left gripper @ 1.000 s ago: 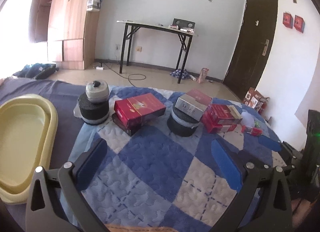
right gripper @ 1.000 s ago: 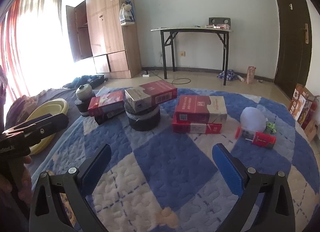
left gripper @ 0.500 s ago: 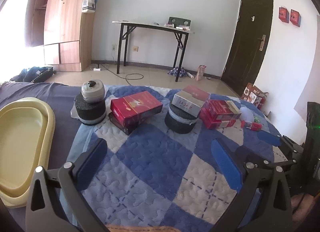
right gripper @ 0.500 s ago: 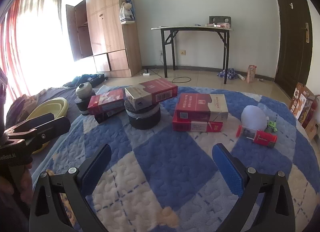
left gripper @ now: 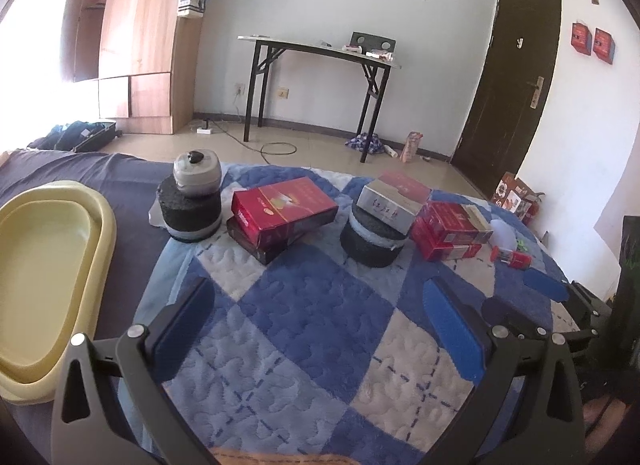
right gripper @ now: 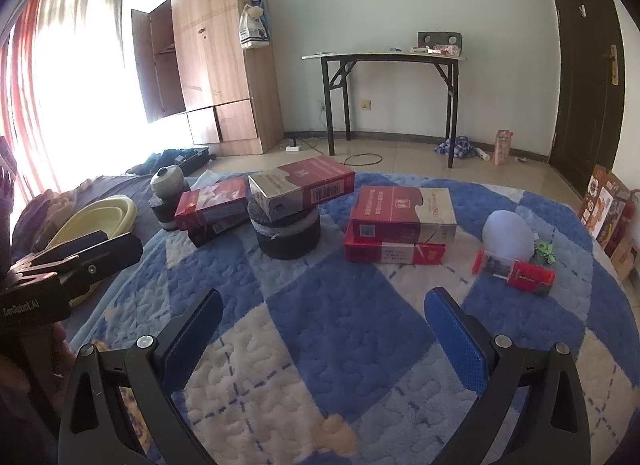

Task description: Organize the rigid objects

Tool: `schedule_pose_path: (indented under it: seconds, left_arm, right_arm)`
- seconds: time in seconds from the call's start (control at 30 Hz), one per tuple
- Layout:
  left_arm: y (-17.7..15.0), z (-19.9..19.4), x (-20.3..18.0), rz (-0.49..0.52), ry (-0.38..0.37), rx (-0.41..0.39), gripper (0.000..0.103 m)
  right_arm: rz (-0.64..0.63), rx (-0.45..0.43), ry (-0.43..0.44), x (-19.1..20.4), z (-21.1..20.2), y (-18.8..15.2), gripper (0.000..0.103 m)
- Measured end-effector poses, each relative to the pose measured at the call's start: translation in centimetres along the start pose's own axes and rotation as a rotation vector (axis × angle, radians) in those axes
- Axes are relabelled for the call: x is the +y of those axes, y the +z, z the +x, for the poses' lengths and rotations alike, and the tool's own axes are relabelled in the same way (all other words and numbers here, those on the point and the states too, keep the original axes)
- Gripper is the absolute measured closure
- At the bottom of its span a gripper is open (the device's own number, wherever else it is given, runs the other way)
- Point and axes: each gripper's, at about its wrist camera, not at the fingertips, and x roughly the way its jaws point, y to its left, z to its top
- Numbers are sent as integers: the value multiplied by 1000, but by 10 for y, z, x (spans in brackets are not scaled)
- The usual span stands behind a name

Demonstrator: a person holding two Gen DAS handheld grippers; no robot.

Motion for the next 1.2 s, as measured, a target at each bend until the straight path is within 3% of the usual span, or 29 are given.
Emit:
schedule_pose_path:
  seconds: [0.13,1.2]
  left_arm:
    - [0,-1,-1,3,-27,1,0]
    - [0,-4,-6,32,-36,-7,0]
  right_arm:
    - [-4,9,0,1,2,0,0]
    - [-10,2,-4,3,-1,1,0]
